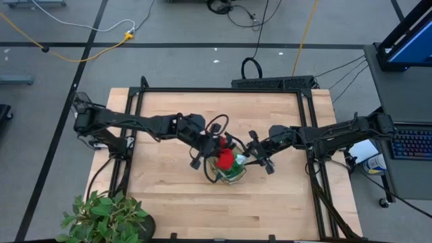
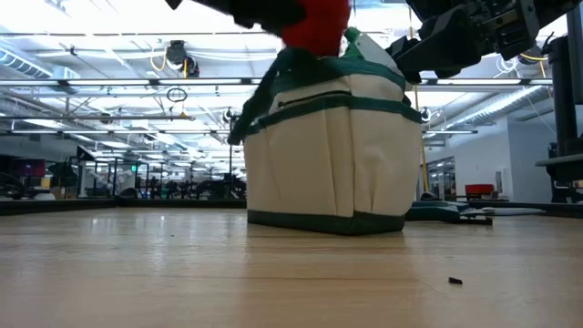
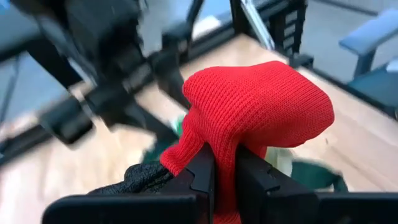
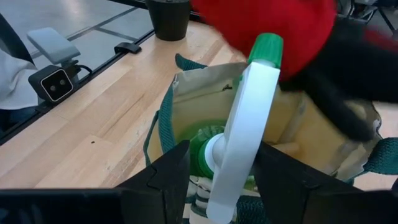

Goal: Pick & Place Garden tools in Gardening bag
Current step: Put the red gloves into the light brown gardening bag

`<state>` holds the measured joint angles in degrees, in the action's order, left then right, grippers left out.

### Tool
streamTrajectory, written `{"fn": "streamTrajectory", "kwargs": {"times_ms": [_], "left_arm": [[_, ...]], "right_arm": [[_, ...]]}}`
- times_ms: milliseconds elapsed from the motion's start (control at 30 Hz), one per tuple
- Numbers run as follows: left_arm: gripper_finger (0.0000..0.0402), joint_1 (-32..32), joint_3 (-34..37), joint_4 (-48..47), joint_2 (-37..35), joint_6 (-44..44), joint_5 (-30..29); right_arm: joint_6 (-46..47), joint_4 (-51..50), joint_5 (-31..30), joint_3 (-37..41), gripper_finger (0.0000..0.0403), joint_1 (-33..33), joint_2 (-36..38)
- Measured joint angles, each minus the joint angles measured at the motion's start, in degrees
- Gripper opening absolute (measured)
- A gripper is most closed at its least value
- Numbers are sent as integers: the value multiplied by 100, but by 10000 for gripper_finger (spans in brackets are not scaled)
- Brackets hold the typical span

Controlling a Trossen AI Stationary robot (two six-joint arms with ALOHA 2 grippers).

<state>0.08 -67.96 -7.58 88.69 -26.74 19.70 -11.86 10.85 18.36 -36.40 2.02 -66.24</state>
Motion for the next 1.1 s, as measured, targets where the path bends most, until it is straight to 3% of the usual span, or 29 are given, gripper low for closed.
{"fn": "streamTrajectory", "kwargs": {"times_ms": [367, 667, 867, 1100], "left_arm": [[37, 84, -11, -1152, 222, 201, -6], [37, 148, -11, -1225, 220, 295, -24], [37, 162, -4, -1137, 468, 327, -602], [38, 162, -4, -1118, 675, 396, -691]], "right_arm": [[3, 8, -1, 2, 159, 0, 0], [2, 12, -1, 2, 156, 2, 1], [2, 59, 6, 2, 155, 2, 0], [-455, 155, 237, 2, 155, 44, 0]]}}
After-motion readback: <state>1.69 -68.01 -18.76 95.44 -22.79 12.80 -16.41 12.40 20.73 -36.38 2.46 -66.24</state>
